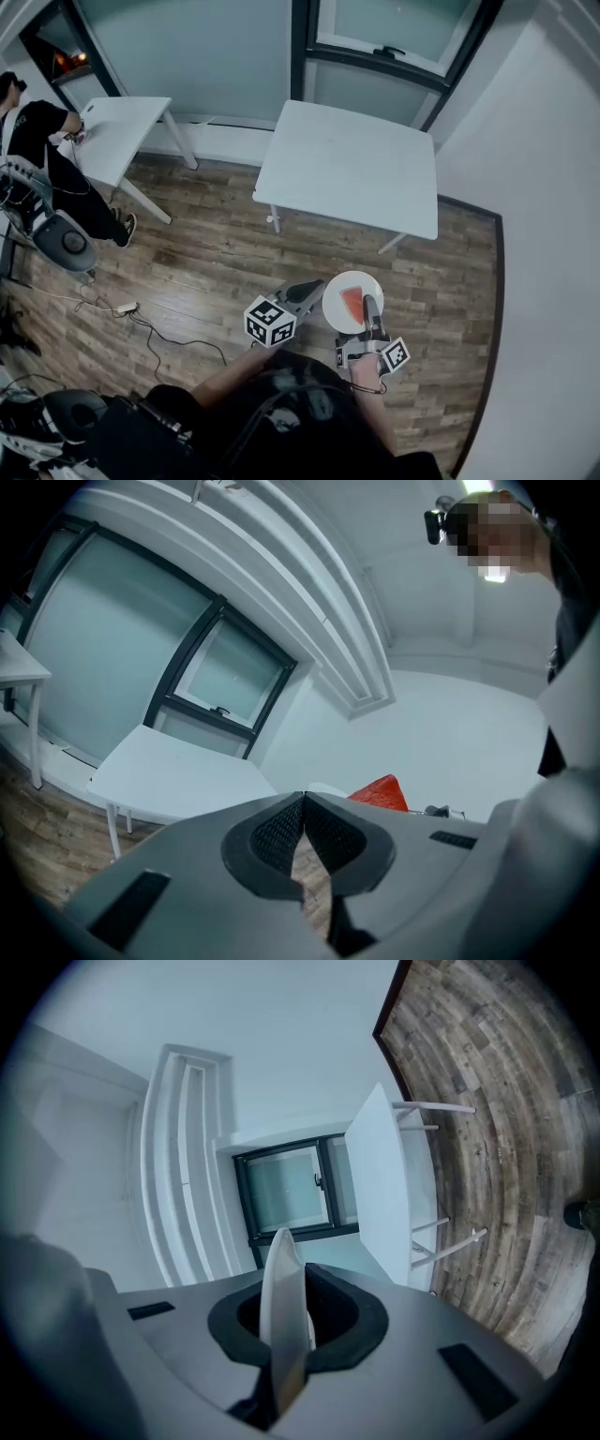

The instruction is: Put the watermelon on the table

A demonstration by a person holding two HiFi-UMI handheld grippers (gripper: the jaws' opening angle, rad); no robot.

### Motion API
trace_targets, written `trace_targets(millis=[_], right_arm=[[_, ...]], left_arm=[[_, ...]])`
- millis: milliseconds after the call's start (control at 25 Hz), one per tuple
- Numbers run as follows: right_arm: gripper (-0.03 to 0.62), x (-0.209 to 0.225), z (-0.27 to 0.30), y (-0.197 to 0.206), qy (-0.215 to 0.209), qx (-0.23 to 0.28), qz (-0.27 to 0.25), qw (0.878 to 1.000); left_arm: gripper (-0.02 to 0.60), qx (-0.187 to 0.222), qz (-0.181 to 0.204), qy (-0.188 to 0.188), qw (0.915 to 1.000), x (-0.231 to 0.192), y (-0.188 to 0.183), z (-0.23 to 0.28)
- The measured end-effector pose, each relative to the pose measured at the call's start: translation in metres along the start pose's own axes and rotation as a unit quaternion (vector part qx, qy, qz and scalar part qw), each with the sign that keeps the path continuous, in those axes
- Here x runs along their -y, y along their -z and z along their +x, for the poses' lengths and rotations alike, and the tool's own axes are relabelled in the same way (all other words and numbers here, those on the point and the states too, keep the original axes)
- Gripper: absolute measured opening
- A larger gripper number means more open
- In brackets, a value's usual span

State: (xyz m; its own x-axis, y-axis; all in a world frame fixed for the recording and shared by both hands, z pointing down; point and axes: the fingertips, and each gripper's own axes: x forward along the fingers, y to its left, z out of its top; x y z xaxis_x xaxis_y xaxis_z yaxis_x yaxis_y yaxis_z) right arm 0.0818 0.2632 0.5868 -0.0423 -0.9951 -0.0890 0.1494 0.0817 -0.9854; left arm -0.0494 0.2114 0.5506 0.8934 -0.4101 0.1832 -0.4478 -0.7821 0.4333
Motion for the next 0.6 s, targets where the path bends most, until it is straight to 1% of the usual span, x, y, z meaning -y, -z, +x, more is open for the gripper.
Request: trace_targets(millis=[160,280,400,520,600], right_arm=[[0.024,-0.007,0.045,-0.001,-0.004,0.005,-0.010,1.000],[0.023,-0.006,0.064,-0.009,-0.005,0.027,-0.008,1.000],[0.023,-0.001,0.080,-0.020,-0.001,0.040,-0.001,0.999],[0.023,0.003,0.100,-0.029,0.003,0.038,0.000,0.999],[0.023,0.004,0.121,-0.036,0.004,0.033,0.000,0.999]], left_arm=[[0.005,-0.008,0.001,0.011,0.9999,-0.040,-0.024,0.019],[0.005,-0.018,0.003,0.020,0.9996,-0.065,-0.037,0.032],[0.005,-0.016,0.007,0.024,0.9996,-0.079,-0.050,0.046],[0.005,-0.013,0.007,0.021,0.9997,-0.089,-0.056,0.059],[0.005,-0.018,0.003,0.015,0.9997,-0.100,-0.057,0.073]])
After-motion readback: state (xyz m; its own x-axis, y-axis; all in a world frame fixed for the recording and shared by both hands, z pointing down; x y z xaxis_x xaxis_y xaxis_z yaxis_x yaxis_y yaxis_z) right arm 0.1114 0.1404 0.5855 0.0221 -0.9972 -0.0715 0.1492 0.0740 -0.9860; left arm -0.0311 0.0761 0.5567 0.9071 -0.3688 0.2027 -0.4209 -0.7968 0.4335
